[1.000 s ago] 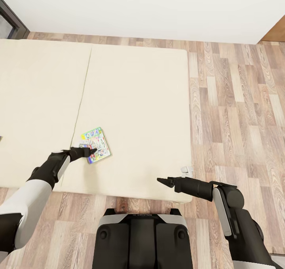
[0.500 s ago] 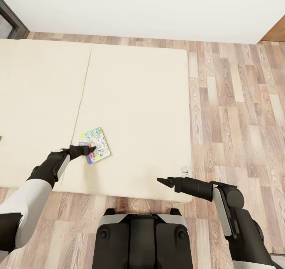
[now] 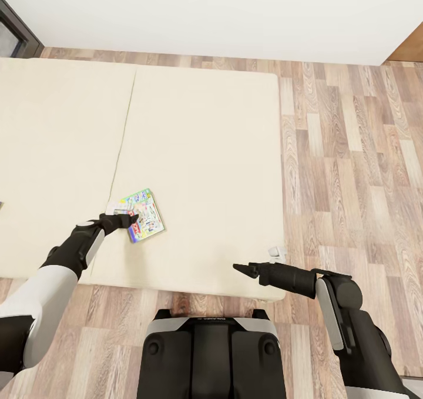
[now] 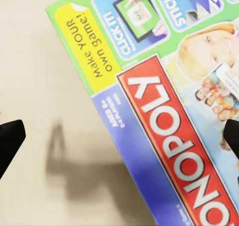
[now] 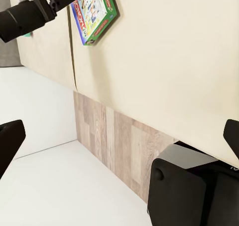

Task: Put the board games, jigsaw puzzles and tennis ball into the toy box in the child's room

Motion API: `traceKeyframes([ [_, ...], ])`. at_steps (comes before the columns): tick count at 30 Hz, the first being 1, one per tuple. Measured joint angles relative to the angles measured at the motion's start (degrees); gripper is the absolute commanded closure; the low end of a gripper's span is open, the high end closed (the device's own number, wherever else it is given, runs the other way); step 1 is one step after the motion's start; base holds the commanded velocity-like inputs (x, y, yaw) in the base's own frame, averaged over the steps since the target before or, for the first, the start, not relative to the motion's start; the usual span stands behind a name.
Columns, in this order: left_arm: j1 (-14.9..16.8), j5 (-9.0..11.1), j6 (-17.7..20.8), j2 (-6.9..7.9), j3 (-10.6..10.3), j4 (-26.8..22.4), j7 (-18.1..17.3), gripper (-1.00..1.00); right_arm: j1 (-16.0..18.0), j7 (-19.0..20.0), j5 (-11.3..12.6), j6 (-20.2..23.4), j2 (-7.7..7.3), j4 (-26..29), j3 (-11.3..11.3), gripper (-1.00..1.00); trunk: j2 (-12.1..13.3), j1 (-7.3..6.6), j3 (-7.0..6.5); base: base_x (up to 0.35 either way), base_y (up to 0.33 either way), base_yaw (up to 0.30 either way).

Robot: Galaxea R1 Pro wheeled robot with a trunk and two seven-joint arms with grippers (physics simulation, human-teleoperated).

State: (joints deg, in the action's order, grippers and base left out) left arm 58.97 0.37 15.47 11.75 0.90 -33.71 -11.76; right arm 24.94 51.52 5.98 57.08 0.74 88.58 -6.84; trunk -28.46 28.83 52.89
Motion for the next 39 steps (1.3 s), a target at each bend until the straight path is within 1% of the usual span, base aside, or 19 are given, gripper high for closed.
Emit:
traceKeyframes([
  [7, 0.0, 0.0, 0.1, -0.11, 0.0, 0.1, 0.1, -1.00, 0.0, 0.0, 0.0, 0.0, 0.00, 0.0, 0.0, -1.00, 0.0, 0.00, 0.00, 0.000, 0.000, 0.000],
  [16, 0.1, 0.0, 0.3, -1.07, 0.1, 0.1, 0.0, -1.00, 0.0, 0.1, 0.0, 0.0, 0.00, 0.0, 0.0, -1.00, 0.0, -0.02, 0.02, 0.000, 0.000, 0.000],
  [29, 0.1, 0.1, 0.4, -1.36, 0.0, -1.5, -0.5, -1.00, 0.0, 0.1, 0.0, 0.0, 0.00, 0.0, 0.0, -1.00, 0.0, -0.04, 0.72, 0.000, 0.000, 0.000],
  [32, 0.0, -0.1, 0.4, -1.34, 0.0, -1.9, -1.1, -1.00, 0.0, 0.0, 0.0, 0.0, 0.00, 0.0, 0.0, -1.00, 0.0, -0.02, 0.88, 0.000, 0.000, 0.000],
  [35, 0.0, 0.2, 0.4, -1.37, 0.2, -1.7, -2.6, -1.00, 0.0, 0.0, 0.0, 0.0, 0.00, 0.0, 0.0, -1.00, 0.0, -0.01, 0.95, 0.000, 0.000, 0.000],
  [39, 0.0, 0.3, 0.4, -1.36, 0.4, -1.5, -3.3, -1.00, 0.0, 0.0, 0.0, 0.0, 0.00, 0.0, 0.0, -1.00, 0.0, -0.01, 0.98, 0.000, 0.000, 0.000],
])
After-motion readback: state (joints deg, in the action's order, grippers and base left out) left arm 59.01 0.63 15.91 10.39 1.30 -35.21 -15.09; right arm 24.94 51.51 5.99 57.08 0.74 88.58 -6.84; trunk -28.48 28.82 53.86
